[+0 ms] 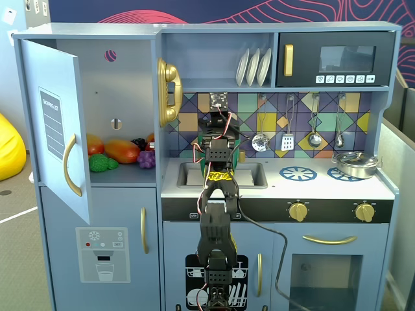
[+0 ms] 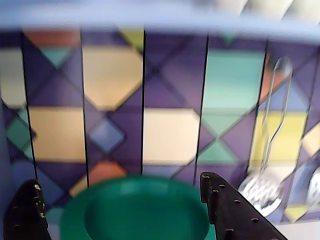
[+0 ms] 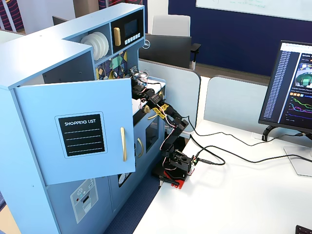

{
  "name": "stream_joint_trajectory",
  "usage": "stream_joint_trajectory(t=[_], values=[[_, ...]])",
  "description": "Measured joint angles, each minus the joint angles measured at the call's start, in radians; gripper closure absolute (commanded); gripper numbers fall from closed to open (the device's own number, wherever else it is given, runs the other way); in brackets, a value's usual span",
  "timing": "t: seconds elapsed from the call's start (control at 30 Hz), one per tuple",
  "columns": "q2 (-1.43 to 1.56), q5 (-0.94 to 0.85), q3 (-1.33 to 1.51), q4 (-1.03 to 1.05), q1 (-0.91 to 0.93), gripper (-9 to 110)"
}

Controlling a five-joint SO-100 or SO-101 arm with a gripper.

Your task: Pick up the lid from the counter and put it on the green recipient

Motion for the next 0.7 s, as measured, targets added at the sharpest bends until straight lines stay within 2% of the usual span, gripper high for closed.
stream_joint_trajectory(t=[0.13,0.33,0.5,0.7], values=[[0.187,-0.008,0.081,0.135,-0.002,76],[0.574,-0.031,0.483,0.374,0.021,101],[0.801,0.002,0.862,0.607,0.052,101],[0.989,0.12,1.322,0.643,0.041,101]])
